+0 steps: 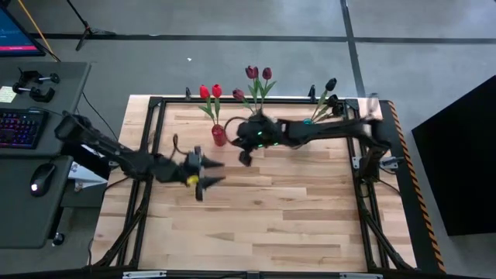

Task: Sort flowers into vase by color
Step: Return to Home Position

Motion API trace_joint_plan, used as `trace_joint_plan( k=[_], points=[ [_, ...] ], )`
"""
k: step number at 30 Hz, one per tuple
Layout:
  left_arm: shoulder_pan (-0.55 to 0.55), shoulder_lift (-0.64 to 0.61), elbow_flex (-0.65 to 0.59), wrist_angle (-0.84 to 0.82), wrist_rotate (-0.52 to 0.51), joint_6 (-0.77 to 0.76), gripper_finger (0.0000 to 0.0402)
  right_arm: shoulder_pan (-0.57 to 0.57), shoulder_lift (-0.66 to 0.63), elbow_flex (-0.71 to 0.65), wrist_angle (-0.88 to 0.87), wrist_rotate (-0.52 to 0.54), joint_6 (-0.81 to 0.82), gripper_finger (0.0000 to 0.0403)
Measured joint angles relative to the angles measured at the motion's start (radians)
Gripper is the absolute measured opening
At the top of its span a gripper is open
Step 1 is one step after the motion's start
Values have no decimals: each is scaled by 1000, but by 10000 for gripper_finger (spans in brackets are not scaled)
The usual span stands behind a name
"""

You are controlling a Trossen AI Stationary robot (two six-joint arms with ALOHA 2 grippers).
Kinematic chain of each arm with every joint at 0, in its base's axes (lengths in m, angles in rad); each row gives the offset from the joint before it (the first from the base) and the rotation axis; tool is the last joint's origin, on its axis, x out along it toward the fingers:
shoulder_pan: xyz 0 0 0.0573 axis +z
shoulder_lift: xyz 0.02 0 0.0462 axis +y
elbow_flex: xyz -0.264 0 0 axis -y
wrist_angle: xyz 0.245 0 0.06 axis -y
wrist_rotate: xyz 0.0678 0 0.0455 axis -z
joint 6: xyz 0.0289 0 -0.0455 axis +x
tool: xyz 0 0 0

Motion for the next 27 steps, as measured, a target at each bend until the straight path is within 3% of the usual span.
trace_joint_plan(
  k=[6,10,16,19,21,27],
  points=[
    [214,-155,-73,-26,181,91,194,5,-217,0,-321,-17,-45,0],
    [276,-259,-226,119,285,52,140,33,-330,0,-457,-7,-19,0],
    [284,-363,-418,328,301,17,13,111,-451,0,-669,40,99,0],
    [285,-395,-480,351,274,12,13,172,-500,-2,-756,63,177,0],
    [285,-411,-479,275,258,12,7,215,-542,-40,-766,69,239,0],
    [287,-424,-478,223,236,34,6,352,-771,-370,-654,114,539,0]
  ],
)
